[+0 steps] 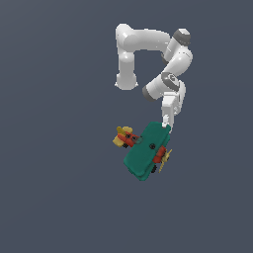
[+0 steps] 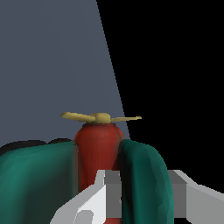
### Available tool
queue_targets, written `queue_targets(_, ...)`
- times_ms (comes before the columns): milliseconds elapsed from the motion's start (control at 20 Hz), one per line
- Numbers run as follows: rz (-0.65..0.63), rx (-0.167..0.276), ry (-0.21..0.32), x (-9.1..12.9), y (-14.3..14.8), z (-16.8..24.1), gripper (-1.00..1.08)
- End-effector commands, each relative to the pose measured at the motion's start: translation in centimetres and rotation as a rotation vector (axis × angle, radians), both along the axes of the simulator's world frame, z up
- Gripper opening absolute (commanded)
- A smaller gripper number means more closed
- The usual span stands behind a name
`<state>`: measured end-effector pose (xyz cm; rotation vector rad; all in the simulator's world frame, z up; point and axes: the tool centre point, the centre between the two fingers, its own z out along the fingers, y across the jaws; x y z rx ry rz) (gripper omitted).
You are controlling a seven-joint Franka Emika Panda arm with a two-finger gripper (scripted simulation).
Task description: Pick up the object and move it to a goal position.
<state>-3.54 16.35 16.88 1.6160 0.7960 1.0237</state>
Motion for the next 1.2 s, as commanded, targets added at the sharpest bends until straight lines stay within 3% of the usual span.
queue_targets(0,-0.001,0.0,-0.005,0.9,0.1,1.6,-1.0)
queue_targets(550,-0.001,0.0,-0.006,3.9,0.6,6.3,-1.0)
queue_targets(1150,0.0,0.002,-0.001,4.7,0.9,7.3,-1.0)
